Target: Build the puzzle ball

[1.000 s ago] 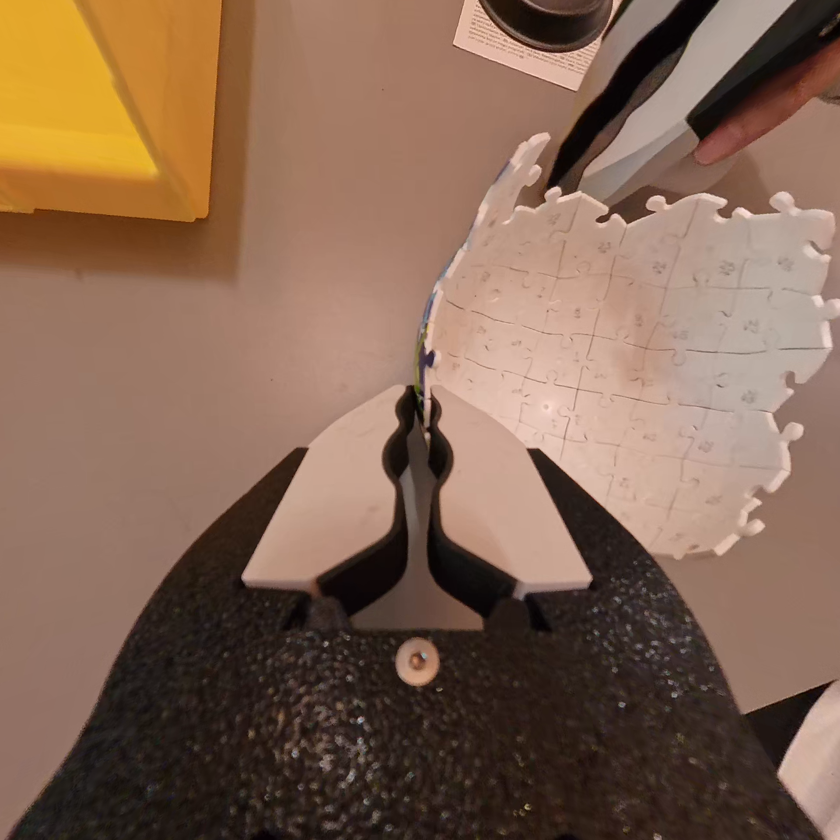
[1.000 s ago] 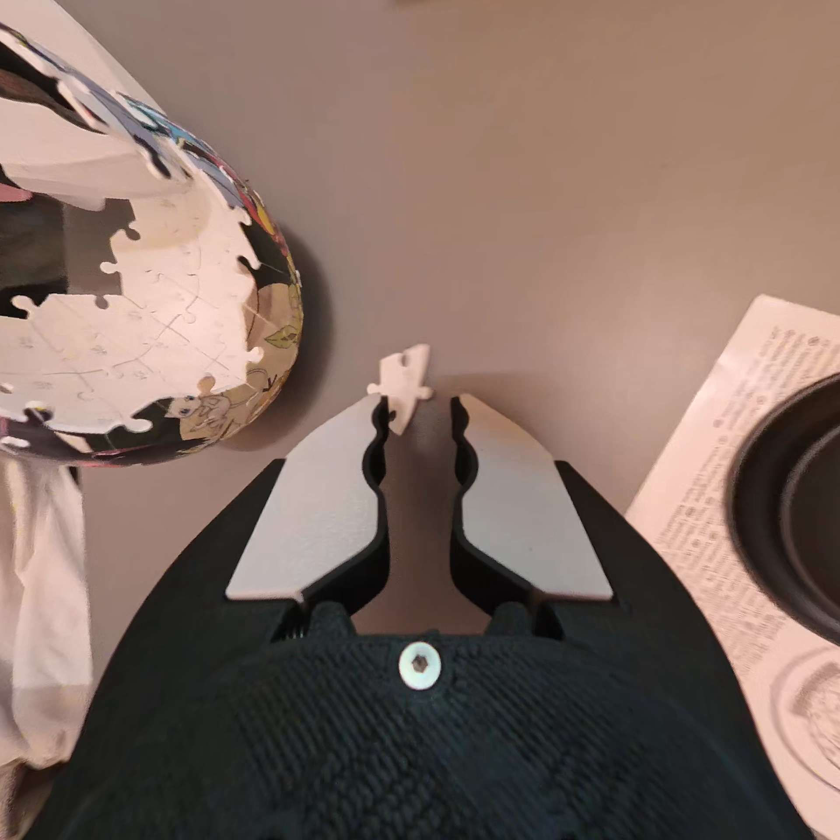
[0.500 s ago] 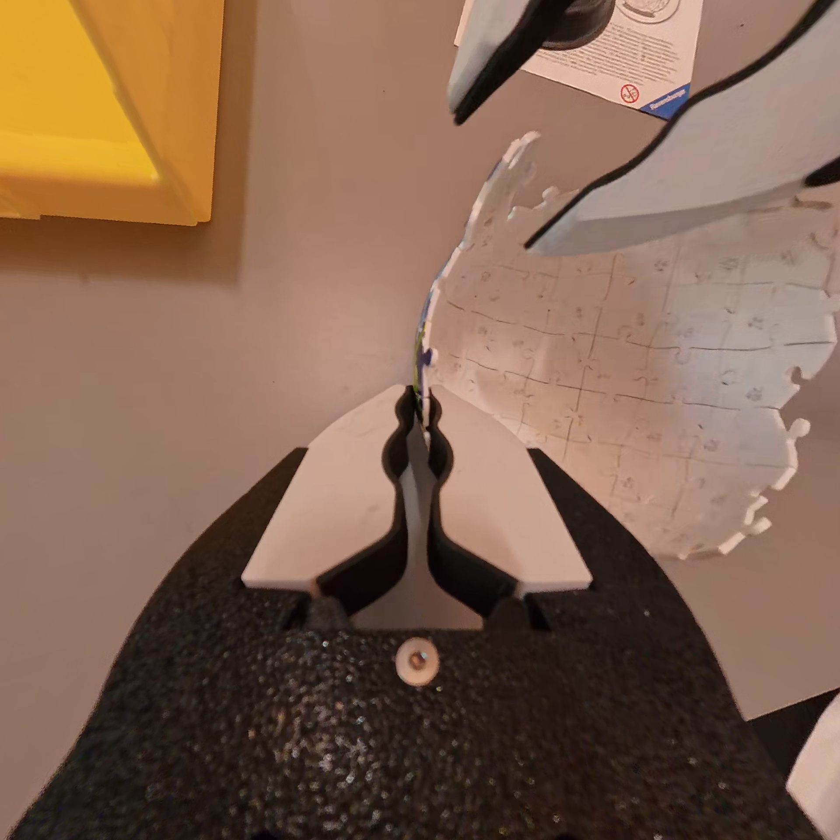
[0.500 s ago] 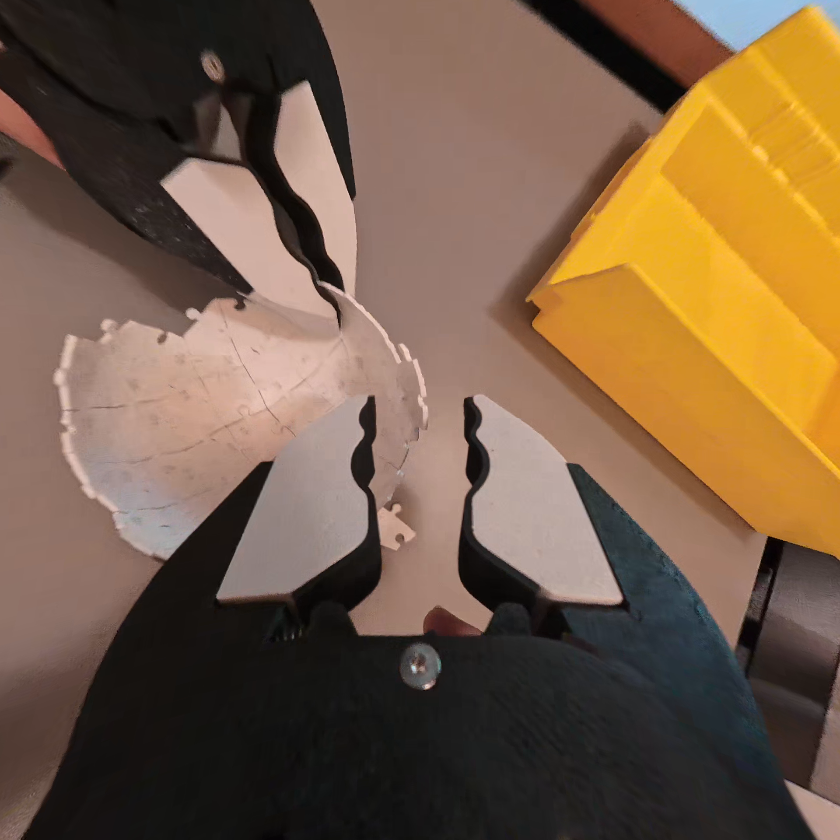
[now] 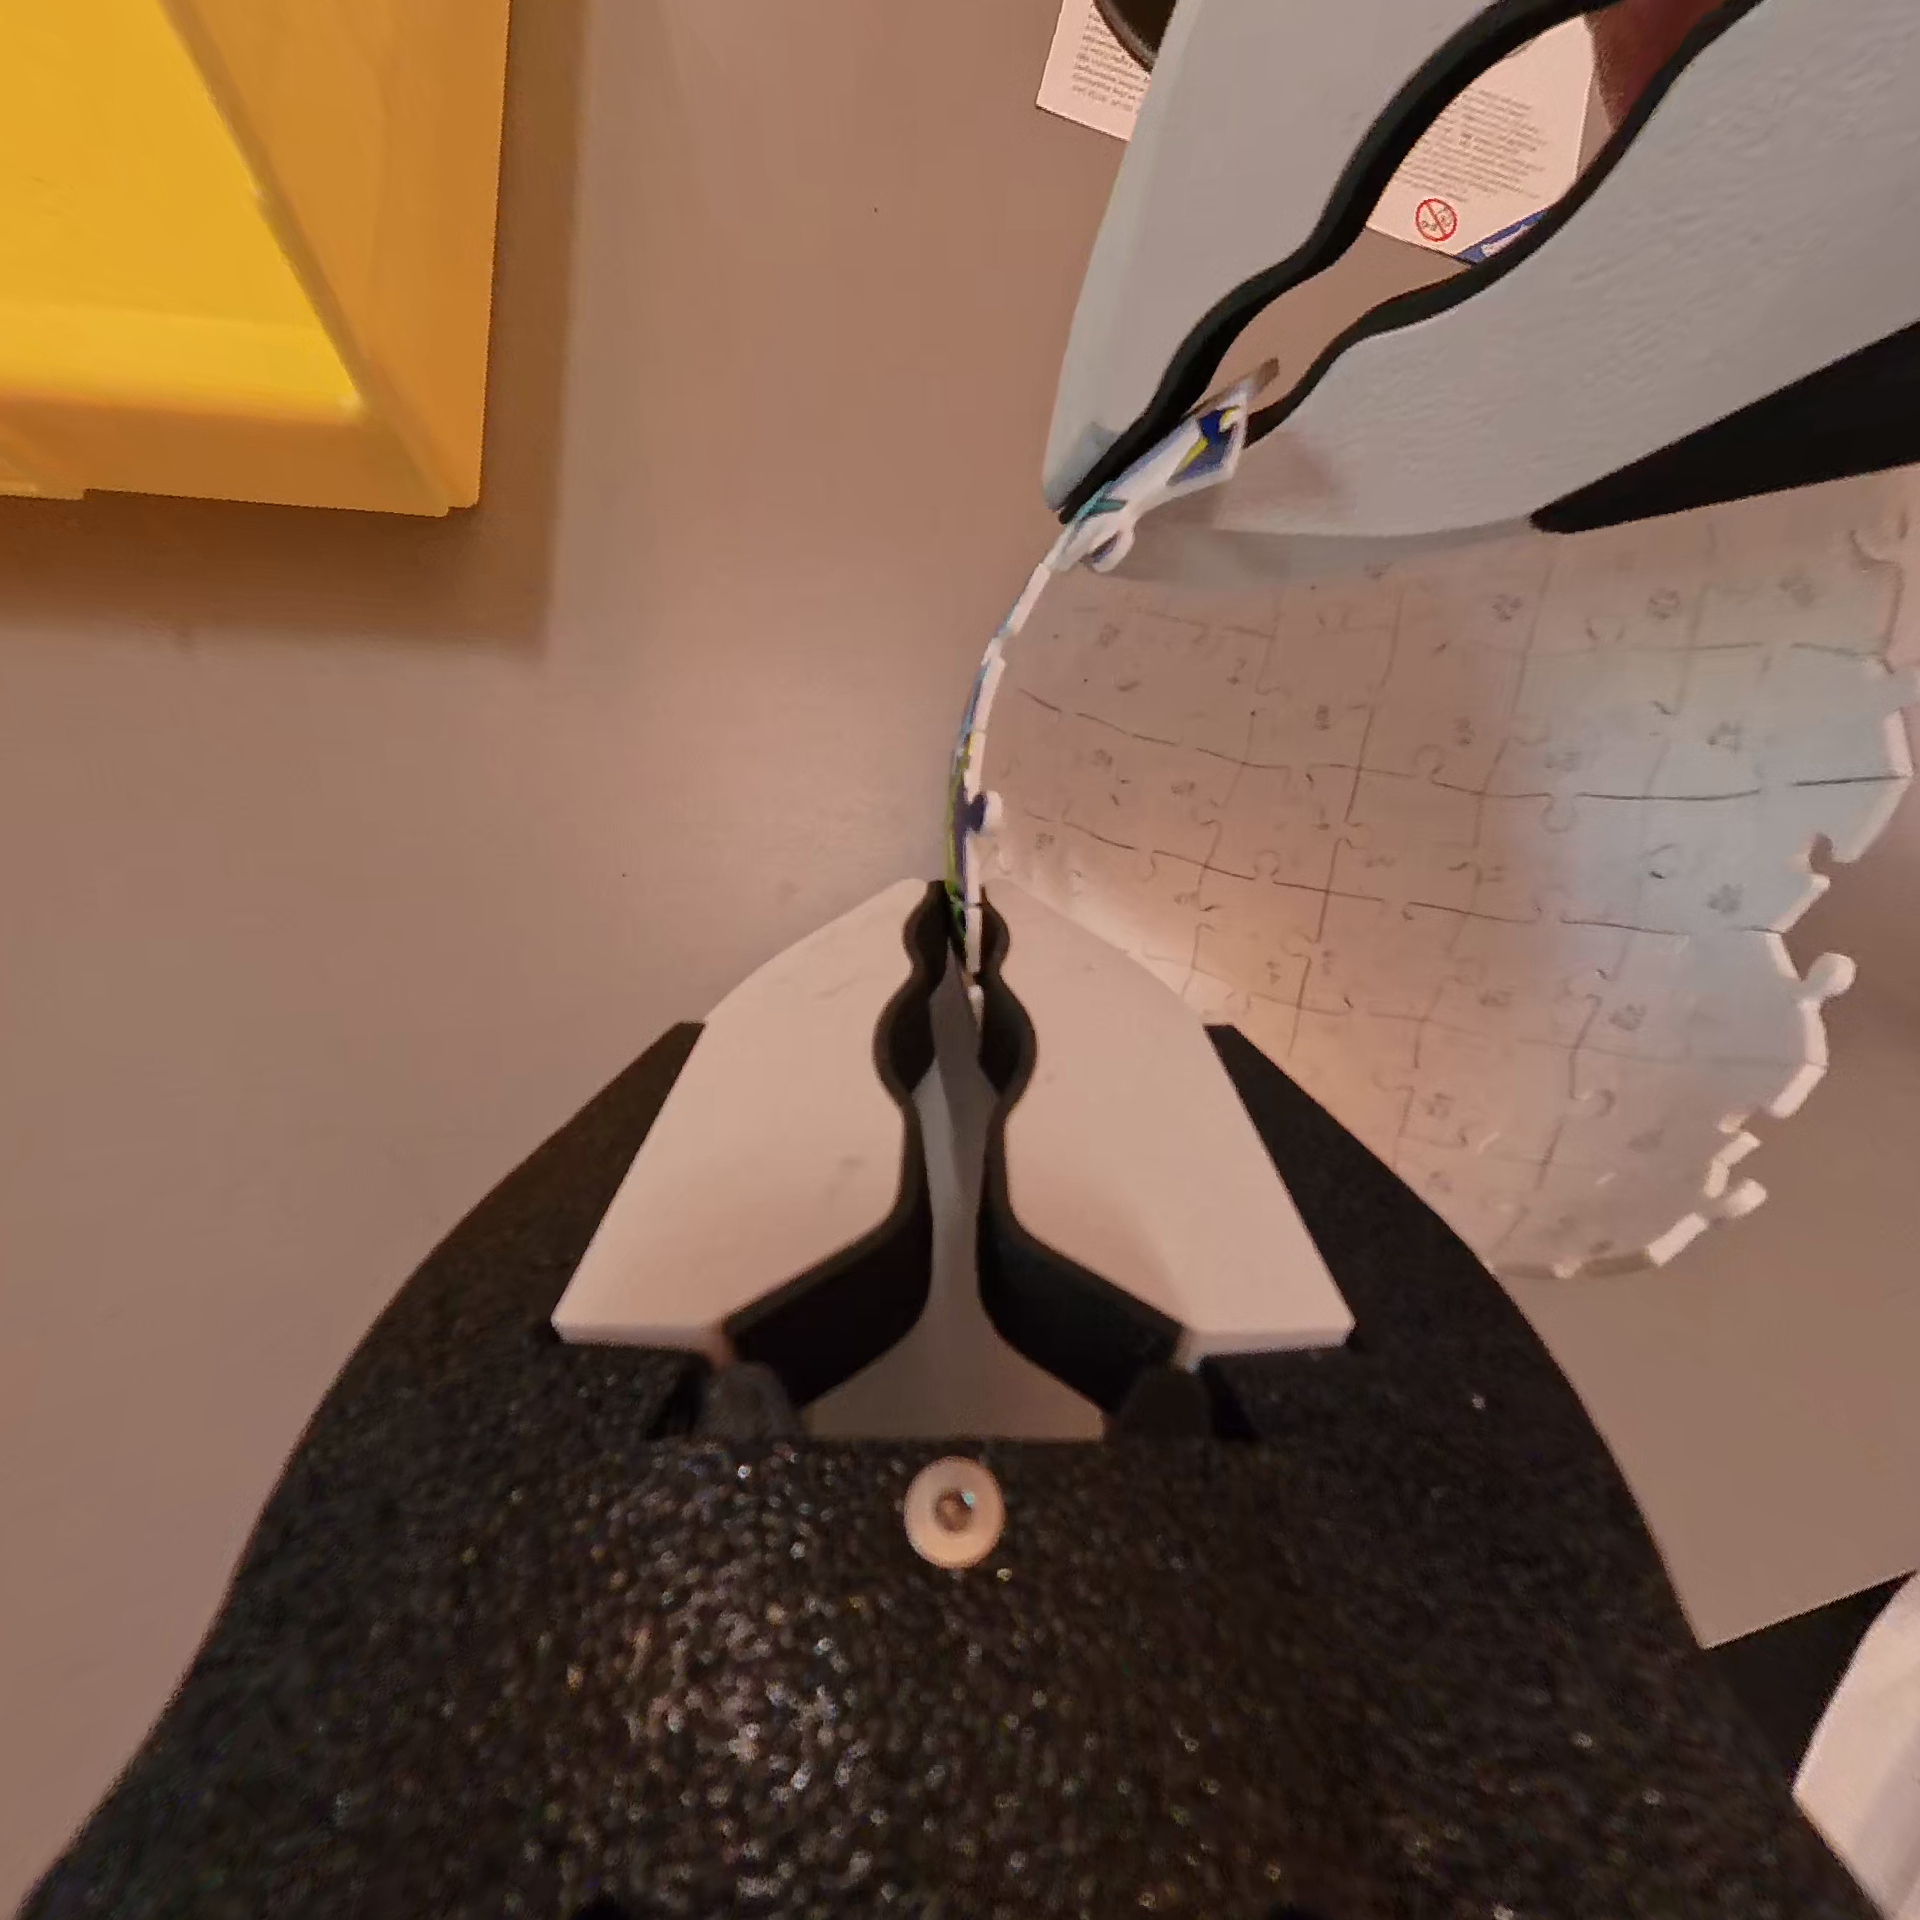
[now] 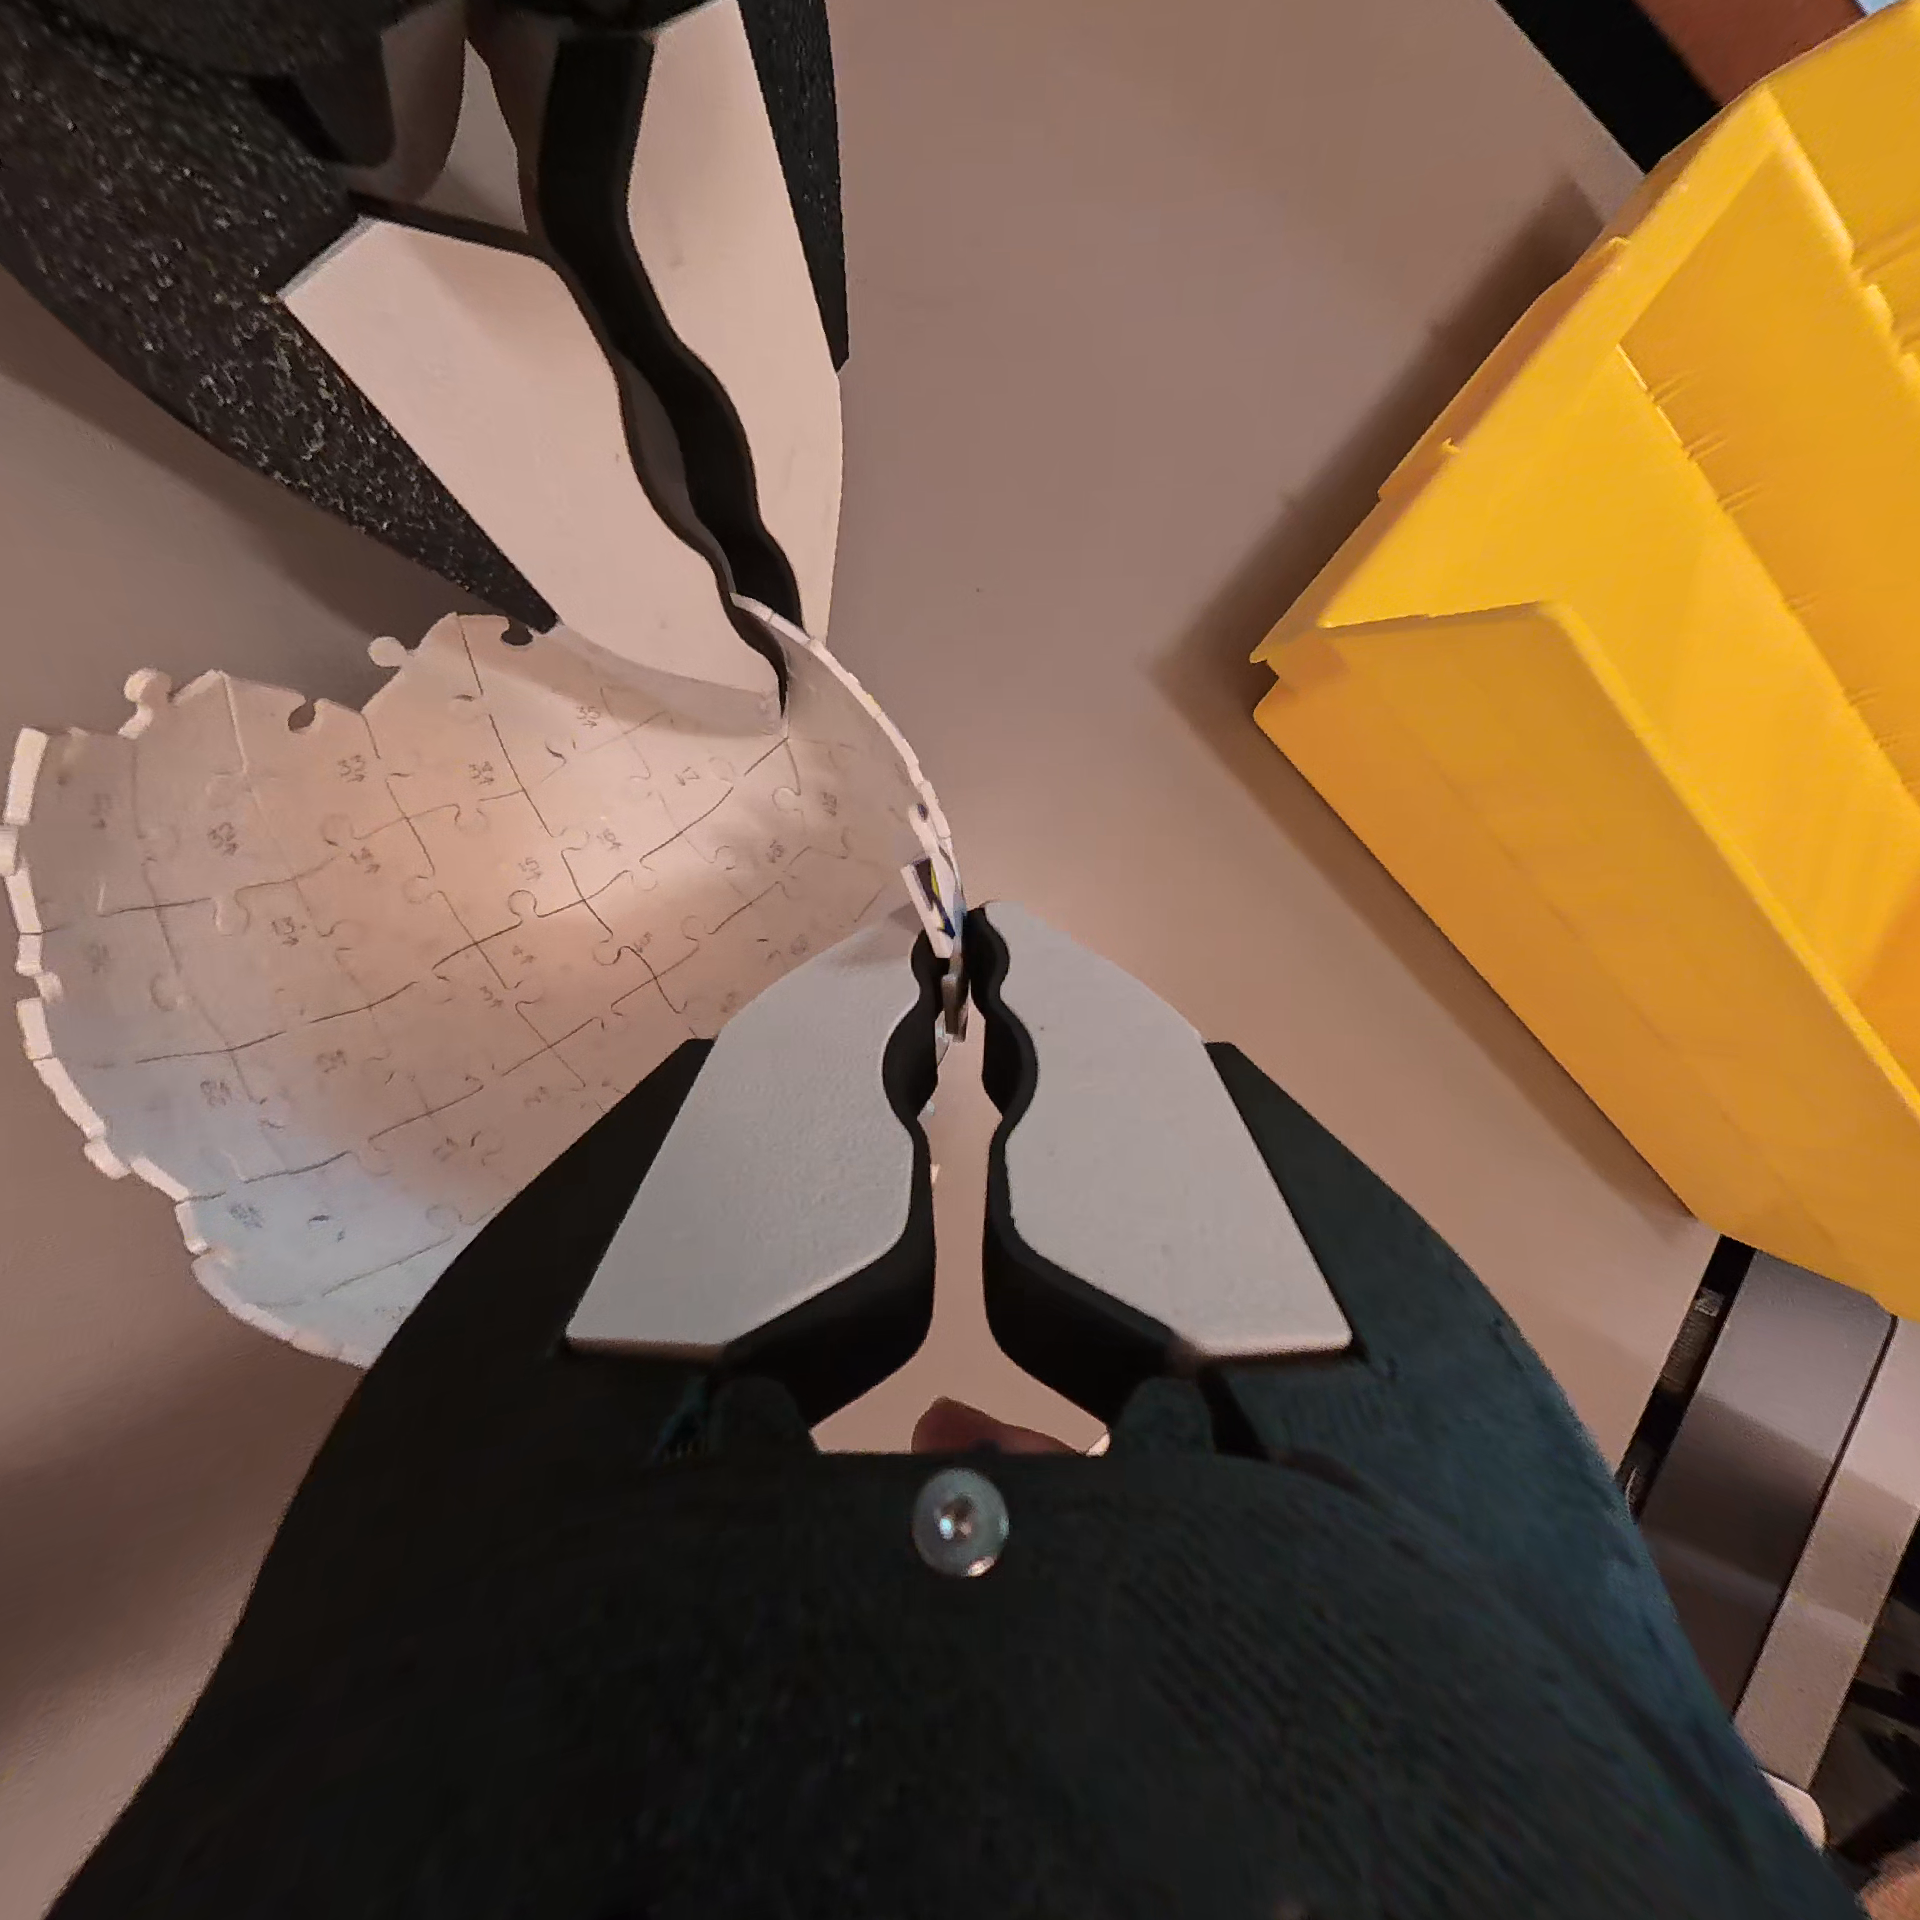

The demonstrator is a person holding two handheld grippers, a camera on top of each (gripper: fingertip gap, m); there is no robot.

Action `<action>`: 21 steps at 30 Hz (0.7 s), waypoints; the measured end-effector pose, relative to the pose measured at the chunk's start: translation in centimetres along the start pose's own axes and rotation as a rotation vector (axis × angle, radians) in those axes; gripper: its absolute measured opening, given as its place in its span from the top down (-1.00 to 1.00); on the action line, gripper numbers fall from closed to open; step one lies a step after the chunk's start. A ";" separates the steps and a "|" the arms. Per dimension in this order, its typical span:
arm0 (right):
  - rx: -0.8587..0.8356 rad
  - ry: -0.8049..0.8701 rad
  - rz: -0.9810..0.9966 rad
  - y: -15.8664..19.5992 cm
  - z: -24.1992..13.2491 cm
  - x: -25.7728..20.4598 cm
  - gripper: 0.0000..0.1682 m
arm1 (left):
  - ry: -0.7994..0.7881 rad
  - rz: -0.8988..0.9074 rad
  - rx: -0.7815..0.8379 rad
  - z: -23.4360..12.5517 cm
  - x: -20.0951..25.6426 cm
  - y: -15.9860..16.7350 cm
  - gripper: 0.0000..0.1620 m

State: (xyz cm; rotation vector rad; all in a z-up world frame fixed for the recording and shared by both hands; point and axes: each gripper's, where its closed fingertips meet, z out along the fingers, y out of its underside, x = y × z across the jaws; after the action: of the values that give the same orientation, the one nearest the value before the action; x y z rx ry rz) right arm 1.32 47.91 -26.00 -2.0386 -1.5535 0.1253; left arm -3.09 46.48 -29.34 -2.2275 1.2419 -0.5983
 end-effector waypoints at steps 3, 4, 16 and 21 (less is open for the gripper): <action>-0.002 -0.001 -0.003 0.0 0.0 0.0 0.97 | 0.000 -0.002 0.001 0.0 0.0 0.0 0.96; 0.000 -0.002 -0.002 0.1 0.0 0.0 0.97 | 0.000 -0.003 0.002 0.0 0.0 0.0 0.96; 0.205 0.063 0.182 0.6 -6.6 1.8 0.42 | 0.005 -0.015 0.000 -0.1 -0.2 0.1 0.97; -0.019 0.154 0.417 9.5 -6.1 3.3 0.41 | -0.003 -0.004 0.002 0.0 -0.3 0.1 0.96</action>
State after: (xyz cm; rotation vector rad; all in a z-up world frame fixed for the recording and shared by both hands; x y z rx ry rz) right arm 13.03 47.06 -24.69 -2.3028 -1.0259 0.1086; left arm -3.27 46.71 -29.41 -2.2296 1.2348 -0.5969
